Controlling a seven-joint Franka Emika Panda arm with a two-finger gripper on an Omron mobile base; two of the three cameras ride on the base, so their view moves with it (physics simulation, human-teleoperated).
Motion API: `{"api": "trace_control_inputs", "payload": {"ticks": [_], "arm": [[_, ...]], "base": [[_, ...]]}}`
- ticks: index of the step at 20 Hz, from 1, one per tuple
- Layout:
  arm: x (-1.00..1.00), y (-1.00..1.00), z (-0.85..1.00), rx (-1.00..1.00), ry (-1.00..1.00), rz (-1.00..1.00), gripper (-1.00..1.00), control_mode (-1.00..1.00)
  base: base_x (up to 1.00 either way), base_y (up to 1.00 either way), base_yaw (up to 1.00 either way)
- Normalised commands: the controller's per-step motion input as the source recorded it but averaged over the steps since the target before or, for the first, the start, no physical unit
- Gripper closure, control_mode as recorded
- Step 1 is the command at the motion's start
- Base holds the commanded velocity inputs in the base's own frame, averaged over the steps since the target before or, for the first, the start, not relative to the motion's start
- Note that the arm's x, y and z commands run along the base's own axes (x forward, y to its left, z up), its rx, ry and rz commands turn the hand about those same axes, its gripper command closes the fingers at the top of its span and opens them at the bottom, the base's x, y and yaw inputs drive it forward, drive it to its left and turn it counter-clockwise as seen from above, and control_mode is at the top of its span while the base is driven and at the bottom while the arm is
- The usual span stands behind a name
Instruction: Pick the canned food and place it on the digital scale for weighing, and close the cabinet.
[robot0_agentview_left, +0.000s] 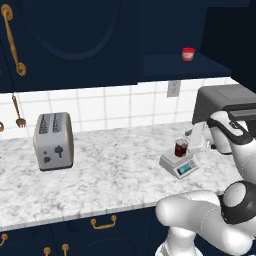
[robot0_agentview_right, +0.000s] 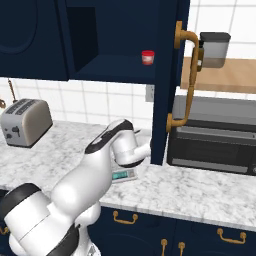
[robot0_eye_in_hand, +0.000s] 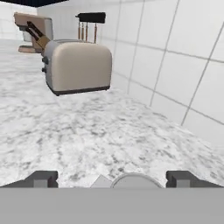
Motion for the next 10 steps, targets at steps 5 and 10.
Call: {"api": "trace_control_inputs", "payload": {"ticks": [5, 10], "arm": [[-0.26, 0.6, 0.73, -0.03, -0.2, -0.02, -1.0, -1.0], [-0.32, 0.77, 0.6, -0.09, -0.25, -0.08, -1.0, -1.0]], "base": [[0.0, 0.0, 0.0], [0.0, 0.0, 0.0]]}}
